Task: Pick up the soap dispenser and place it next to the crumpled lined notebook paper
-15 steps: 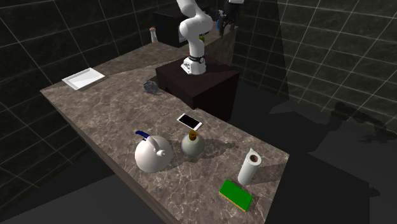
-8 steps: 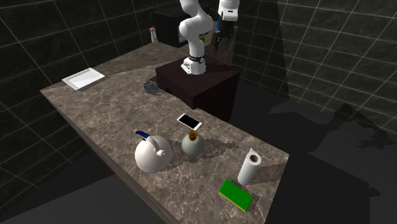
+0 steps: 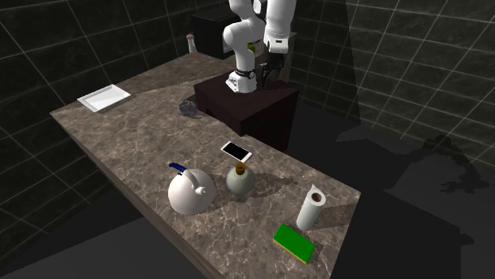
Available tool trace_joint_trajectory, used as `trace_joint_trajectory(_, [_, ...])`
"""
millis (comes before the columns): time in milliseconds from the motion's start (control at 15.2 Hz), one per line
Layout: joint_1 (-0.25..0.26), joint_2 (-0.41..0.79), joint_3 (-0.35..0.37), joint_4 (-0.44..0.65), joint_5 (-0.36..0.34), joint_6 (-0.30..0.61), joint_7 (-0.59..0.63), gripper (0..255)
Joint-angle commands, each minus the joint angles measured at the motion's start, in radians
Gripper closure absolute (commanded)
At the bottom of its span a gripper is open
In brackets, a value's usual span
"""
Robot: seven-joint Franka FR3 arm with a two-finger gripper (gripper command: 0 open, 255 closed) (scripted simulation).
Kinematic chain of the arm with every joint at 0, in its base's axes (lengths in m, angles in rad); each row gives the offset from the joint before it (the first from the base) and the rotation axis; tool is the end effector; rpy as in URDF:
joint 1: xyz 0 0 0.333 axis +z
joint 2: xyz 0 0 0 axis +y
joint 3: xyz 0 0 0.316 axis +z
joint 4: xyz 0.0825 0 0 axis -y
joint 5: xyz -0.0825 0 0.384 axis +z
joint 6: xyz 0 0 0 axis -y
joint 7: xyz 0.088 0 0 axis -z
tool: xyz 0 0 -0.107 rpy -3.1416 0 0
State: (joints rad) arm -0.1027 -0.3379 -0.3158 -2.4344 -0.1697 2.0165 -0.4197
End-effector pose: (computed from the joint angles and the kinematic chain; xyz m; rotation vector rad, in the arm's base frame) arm 0.3863 -0.1843 0.4161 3.1270 0.1615 -0.1597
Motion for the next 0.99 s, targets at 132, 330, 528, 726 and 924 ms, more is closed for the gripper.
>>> trace_joint_trajectory(132, [-0.011, 0.134, -0.055, 0.053, 0.013, 0.092, -0.078, 0])
trace_joint_trajectory(330, [-0.019, 0.248, -0.09, 0.108, 0.046, 0.155, -0.145, 0])
trace_joint_trajectory(528, [-0.033, 0.367, -0.115, 0.175, 0.094, 0.207, -0.217, 0])
trace_joint_trajectory(726, [-0.059, 0.487, -0.125, 0.253, 0.154, 0.246, -0.291, 0])
trace_joint_trajectory(924, [-0.096, 0.607, -0.12, 0.344, 0.215, 0.272, -0.36, 0])
